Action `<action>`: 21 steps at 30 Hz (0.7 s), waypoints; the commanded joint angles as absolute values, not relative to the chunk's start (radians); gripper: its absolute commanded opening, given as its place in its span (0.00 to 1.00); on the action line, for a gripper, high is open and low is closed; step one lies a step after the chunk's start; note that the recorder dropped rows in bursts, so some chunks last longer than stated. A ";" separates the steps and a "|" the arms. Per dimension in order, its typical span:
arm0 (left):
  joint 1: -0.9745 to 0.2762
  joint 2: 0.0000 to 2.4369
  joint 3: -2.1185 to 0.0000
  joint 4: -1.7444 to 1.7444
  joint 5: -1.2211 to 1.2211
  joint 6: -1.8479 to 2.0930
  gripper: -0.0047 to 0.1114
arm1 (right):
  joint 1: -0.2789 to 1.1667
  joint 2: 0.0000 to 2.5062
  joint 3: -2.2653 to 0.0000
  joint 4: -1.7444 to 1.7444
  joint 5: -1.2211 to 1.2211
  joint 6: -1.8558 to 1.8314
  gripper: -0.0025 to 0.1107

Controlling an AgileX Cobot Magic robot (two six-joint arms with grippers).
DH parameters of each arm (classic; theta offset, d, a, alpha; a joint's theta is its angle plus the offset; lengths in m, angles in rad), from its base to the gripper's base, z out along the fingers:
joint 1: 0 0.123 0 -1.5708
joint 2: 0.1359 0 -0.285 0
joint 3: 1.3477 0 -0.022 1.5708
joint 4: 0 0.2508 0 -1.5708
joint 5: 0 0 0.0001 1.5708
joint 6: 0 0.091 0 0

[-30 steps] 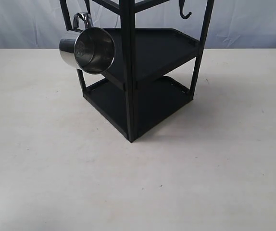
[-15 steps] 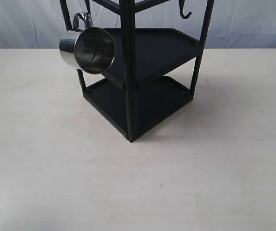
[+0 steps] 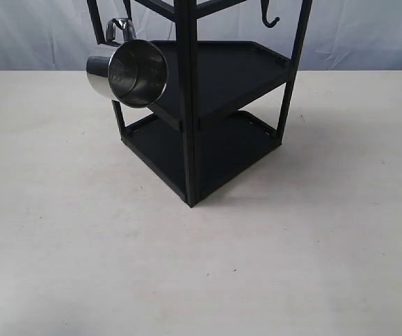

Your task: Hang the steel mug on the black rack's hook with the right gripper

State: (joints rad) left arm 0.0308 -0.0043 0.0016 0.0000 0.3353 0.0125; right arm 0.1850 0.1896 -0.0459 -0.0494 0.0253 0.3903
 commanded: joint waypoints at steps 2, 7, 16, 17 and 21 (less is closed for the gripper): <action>0.026 0.000 0.000 0.000 0.328 0.007 0.04 | 0.140 0.152 0.000 -0.032 0.021 0.395 0.03; 0.026 0.000 0.000 0.000 0.328 0.007 0.04 | -0.033 0.021 0.000 -0.006 0.081 0.395 0.03; 0.026 0.000 0.000 0.000 0.328 0.007 0.04 | -0.154 0.000 0.000 0.000 0.036 0.395 0.03; 0.026 0.000 0.000 0.000 0.328 0.007 0.04 | -0.154 0.000 0.000 0.000 0.036 0.395 0.03; 0.026 0.000 0.000 0.000 0.328 0.007 0.04 | -0.154 0.000 0.000 0.000 0.036 0.395 0.03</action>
